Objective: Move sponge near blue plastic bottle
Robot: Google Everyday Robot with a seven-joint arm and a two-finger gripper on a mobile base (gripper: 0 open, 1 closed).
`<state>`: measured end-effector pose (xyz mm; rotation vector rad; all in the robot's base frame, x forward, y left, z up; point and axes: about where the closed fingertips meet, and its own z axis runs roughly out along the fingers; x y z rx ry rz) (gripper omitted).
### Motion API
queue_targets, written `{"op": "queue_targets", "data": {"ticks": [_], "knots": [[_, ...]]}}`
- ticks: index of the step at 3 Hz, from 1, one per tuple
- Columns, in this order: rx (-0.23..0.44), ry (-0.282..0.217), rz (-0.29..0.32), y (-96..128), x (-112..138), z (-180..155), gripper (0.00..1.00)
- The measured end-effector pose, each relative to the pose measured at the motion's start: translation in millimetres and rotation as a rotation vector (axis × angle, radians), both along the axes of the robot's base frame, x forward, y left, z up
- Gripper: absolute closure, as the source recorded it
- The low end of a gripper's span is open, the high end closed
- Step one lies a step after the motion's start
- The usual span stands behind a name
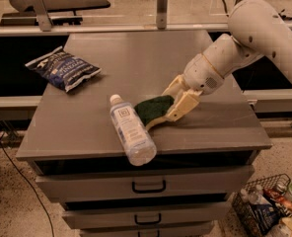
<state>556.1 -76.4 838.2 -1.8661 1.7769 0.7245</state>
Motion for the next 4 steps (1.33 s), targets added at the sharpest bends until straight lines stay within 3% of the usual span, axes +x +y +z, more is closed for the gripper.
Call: {"op": "queue_targets", "data": {"ticks": [1, 2, 3, 4], "knots": [[-0.015, -0.002, 0.016, -1.1, -0.7, -0.4, 0.14], [-0.028, -0.010, 0.017, -5.6, 0.6, 0.7, 0.00], [-0.048, -0.043, -0.023, -29.3, 9.0, 14.5, 0.00], [-0.036, -0.081, -0.146, -81.9, 21.4, 39.8, 0.00]]}}
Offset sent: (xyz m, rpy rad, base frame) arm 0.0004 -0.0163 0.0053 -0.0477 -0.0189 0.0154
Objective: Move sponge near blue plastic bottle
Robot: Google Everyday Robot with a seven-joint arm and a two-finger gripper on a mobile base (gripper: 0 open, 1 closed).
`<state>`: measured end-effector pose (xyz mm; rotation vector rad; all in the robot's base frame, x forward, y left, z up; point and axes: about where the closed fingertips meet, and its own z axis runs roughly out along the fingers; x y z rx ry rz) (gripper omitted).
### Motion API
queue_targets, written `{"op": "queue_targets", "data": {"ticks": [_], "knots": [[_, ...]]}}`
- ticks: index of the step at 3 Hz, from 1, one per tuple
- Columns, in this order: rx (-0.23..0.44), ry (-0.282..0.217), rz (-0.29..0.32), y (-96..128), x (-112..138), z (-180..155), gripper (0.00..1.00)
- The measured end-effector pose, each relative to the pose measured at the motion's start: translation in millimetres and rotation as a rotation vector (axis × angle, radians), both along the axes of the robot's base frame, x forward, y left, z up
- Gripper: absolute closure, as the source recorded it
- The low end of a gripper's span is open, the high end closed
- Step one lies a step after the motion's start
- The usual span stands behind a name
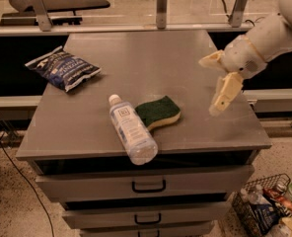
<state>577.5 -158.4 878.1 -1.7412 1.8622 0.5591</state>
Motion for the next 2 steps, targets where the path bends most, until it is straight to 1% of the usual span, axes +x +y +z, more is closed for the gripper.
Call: {"op": "queue_targets", "data": {"ticks": [1, 2], "knots": [[0.054, -0.071, -0.149, -60.0, 10.8, 38.1, 0.00], [0.054, -0.071, -0.149, -59.9, 10.9, 38.0, 0.00]]}}
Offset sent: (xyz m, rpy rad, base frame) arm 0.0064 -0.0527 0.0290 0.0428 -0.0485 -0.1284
